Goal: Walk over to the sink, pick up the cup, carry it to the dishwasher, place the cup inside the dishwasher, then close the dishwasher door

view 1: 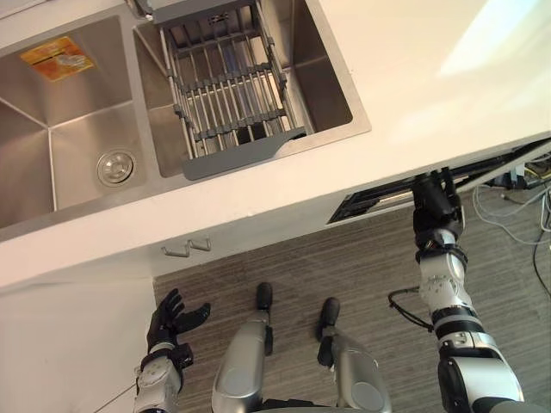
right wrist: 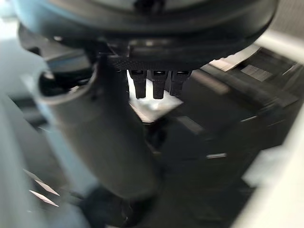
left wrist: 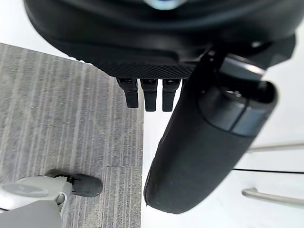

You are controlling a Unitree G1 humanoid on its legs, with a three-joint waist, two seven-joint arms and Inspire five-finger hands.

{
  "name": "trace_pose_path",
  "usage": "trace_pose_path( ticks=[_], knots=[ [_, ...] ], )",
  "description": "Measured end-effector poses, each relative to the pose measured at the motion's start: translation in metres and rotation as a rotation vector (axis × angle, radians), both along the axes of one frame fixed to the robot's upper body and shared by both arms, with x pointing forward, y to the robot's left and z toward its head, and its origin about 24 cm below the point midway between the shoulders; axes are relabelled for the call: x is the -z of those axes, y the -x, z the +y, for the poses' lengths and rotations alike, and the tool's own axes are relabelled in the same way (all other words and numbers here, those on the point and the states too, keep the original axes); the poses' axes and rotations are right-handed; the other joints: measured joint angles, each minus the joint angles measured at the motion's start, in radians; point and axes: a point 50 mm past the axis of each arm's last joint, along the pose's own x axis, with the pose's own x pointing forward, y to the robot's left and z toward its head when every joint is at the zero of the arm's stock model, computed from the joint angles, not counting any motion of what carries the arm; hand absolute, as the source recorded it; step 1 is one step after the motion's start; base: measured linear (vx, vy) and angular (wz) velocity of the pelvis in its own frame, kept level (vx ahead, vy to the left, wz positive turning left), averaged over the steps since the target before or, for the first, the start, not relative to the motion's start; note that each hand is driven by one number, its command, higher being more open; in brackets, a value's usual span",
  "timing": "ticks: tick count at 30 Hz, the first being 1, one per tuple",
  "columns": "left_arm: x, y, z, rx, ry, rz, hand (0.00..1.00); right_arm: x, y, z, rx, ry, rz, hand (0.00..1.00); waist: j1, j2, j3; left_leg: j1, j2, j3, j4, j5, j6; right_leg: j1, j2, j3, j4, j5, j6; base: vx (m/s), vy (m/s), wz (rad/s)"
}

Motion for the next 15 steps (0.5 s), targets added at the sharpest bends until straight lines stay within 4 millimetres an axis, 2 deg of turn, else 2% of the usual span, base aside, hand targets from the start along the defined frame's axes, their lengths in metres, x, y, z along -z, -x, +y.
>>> trace_pose_path(
  ticks=[2, 5, 8, 11, 15],
  knots=[
    [0.002, 0.004, 0.001, 0.003, 0.001, 0.015, 0.9, 0.035, 0.028, 0.005, -0.047, 0.051, 0.155, 0.9, 0.003, -0.008, -0.034, 0.015, -0.004, -0.019, -0.03, 0.015, -0.004, 0.017, -0.004, -0.028, -0.002, -0.01, 0.001, 0.09, -0.021, 0.42],
    [0.004, 0.013, 0.007, 0.033, -0.037, 0.052, 0.9, 0.071, 0.071, 0.002, -0.078, 0.134, 0.329, 0.9, 0.0, -0.032, -0.075, 0.062, -0.019, -0.037, -0.069, 0.026, 0.002, 0.06, -0.018, -0.052, -0.003, -0.025, 0.006, 0.11, 0.006, 0.27],
    [0.006, 0.025, 0.015, 0.055, -0.071, 0.092, 0.9, 0.087, 0.109, -0.016, -0.046, 0.236, 0.446, 0.9, -0.017, -0.062, -0.13, 0.105, -0.037, -0.046, -0.103, 0.03, 0.009, 0.094, -0.037, -0.062, -0.004, -0.041, 0.024, 0.11, 0.023, 0.14],
    [0.009, 0.036, 0.018, 0.085, -0.091, 0.131, 0.9, 0.092, 0.131, -0.03, -0.021, 0.325, 0.524, 0.9, -0.036, -0.092, -0.17, 0.152, -0.052, -0.043, -0.139, 0.036, 0.018, 0.125, -0.051, -0.059, -0.01, -0.049, 0.035, 0.11, 0.045, 0.0],
    [0.011, 0.039, 0.016, 0.125, -0.091, 0.149, 0.9, 0.099, 0.147, -0.031, -0.067, 0.428, 0.606, 0.9, -0.039, -0.112, -0.198, 0.191, -0.06, -0.026, -0.157, 0.038, 0.022, 0.149, -0.059, -0.048, -0.01, -0.053, 0.041, 0.03, 0.023, -0.08]
  ],
)
